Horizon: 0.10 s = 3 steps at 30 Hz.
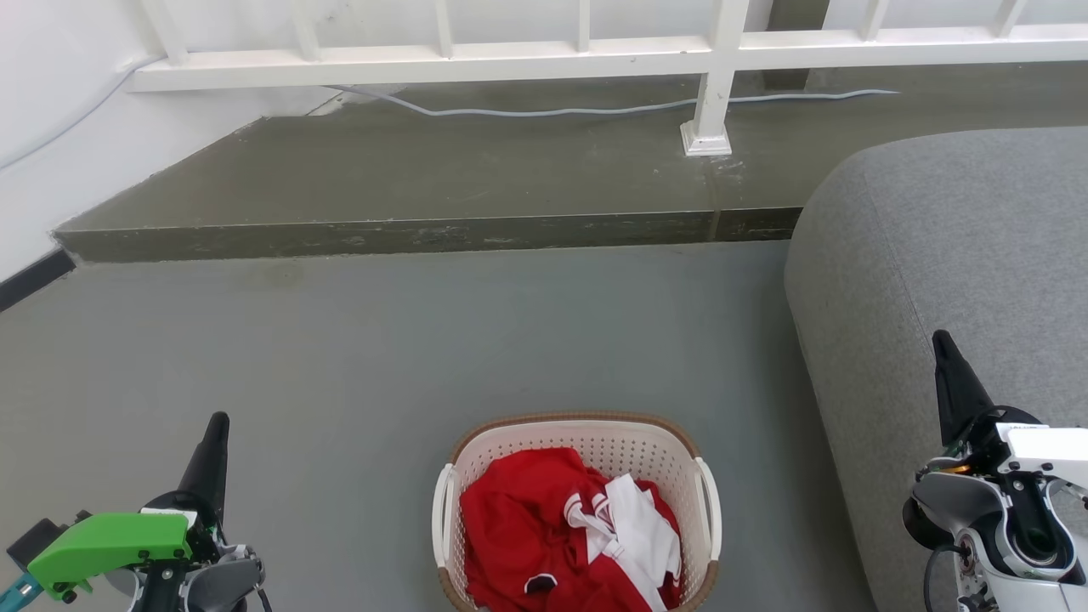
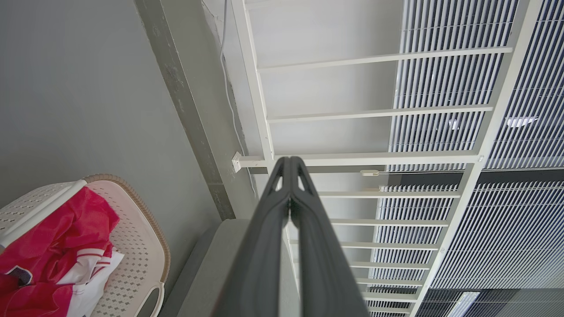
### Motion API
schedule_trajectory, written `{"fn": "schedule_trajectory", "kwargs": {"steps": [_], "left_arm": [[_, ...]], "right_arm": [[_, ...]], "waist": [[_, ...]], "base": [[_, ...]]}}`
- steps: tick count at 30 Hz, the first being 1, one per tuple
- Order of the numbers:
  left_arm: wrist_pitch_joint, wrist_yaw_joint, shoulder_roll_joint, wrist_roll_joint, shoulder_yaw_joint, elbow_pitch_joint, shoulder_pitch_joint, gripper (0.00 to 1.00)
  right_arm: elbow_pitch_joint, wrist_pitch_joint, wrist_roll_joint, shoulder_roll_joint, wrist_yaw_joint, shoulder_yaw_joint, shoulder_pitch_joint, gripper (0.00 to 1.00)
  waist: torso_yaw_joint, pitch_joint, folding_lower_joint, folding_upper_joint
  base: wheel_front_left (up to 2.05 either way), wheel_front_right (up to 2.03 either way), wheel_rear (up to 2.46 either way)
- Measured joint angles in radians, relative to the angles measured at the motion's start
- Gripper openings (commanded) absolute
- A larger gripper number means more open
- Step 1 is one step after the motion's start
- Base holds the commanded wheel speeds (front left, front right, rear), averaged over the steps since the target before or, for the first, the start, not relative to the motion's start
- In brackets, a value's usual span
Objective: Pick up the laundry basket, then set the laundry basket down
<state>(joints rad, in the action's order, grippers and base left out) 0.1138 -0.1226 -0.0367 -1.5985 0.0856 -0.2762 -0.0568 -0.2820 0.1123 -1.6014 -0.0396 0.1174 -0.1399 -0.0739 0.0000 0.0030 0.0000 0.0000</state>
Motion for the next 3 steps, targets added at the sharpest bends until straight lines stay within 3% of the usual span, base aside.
{"fn": "schedule_trajectory", "kwargs": {"steps": [3], "left_arm": [[0.0,0.0,0.0,0.0,0.0,0.0,0.0,0.0]], "right_arm": [[0.0,0.0,0.0,0.0,0.0,0.0,0.0,0.0]], "waist": [[0.0,0.0,0.0,0.0]], "base": [[0.0,0.0,0.0]]}}
